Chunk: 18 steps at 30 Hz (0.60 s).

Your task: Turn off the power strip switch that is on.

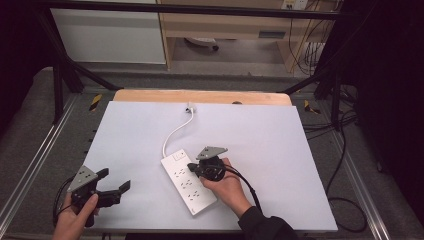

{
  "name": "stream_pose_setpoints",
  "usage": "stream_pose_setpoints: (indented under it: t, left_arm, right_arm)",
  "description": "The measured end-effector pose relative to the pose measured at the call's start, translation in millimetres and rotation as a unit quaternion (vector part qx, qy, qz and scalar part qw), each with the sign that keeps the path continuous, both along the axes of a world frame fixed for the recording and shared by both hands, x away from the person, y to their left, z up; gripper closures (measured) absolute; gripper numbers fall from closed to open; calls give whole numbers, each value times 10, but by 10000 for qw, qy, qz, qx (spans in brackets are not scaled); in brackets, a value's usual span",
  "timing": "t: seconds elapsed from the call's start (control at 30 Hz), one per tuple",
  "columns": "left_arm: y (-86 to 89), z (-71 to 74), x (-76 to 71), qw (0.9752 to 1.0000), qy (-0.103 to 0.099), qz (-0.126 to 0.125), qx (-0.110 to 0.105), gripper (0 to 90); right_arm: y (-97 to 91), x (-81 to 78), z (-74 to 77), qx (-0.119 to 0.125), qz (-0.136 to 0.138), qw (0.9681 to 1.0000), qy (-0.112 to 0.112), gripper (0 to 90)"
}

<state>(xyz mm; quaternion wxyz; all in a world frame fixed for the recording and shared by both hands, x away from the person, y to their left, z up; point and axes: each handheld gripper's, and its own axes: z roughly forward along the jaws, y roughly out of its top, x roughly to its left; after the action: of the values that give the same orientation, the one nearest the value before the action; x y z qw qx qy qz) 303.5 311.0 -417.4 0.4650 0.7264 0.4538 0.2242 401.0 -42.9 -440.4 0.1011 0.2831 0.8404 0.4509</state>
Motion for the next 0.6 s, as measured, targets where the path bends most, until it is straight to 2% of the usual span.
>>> stream_pose_setpoints:
  t: [0.6]
  left_arm:
    - [0,0,-1,10000,-4,-1,5,67]
  right_arm:
    - [-30,-23,-20,77,-49,9999,-62,900]
